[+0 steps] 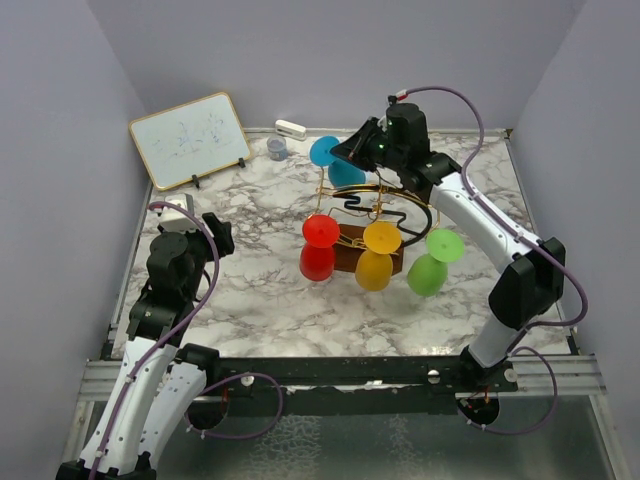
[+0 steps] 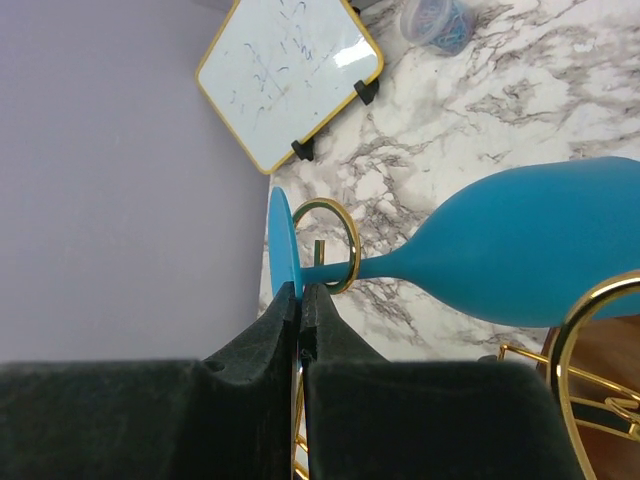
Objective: Take the wine glass off the wine glass rack
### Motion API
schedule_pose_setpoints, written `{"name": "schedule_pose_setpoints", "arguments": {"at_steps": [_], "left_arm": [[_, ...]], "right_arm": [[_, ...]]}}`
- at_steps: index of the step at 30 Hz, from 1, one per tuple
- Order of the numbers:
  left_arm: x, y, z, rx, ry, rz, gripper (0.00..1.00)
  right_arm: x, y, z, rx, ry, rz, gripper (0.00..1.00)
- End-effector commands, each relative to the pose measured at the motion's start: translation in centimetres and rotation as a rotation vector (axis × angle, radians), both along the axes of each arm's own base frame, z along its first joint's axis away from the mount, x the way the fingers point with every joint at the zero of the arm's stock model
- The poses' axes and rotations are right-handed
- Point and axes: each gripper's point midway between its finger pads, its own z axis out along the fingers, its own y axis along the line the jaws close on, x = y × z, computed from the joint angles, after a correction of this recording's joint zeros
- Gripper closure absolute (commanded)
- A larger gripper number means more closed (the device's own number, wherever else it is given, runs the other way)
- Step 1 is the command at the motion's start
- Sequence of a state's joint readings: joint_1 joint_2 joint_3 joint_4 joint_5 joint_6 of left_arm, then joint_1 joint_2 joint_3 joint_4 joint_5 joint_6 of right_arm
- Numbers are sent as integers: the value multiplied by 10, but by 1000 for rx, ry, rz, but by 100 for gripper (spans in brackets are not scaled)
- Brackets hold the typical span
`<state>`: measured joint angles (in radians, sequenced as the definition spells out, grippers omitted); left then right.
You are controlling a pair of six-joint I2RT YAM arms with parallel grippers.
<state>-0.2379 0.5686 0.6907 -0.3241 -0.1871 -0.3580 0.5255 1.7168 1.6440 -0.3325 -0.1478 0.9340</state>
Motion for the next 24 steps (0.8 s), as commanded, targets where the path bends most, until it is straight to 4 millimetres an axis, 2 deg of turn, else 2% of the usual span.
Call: {"name": "schedule_pose_setpoints", "arguments": {"at_steps": [1, 8, 17, 24], "left_arm": [[-1, -4, 3, -16, -9, -14, 36], [0, -4, 3, -17, -9, -13, 36], [0, -4, 4, -17, -11, -13, 36], [-1, -3, 4, -18, -11, -12, 36]], "right_arm": [[-6, -5, 19, 133, -25, 0, 99], [-9, -11, 24, 225, -47, -10, 99], [-9, 4, 25, 274, -36, 67, 99], [-10, 5, 26, 296, -40, 69, 99]]}}
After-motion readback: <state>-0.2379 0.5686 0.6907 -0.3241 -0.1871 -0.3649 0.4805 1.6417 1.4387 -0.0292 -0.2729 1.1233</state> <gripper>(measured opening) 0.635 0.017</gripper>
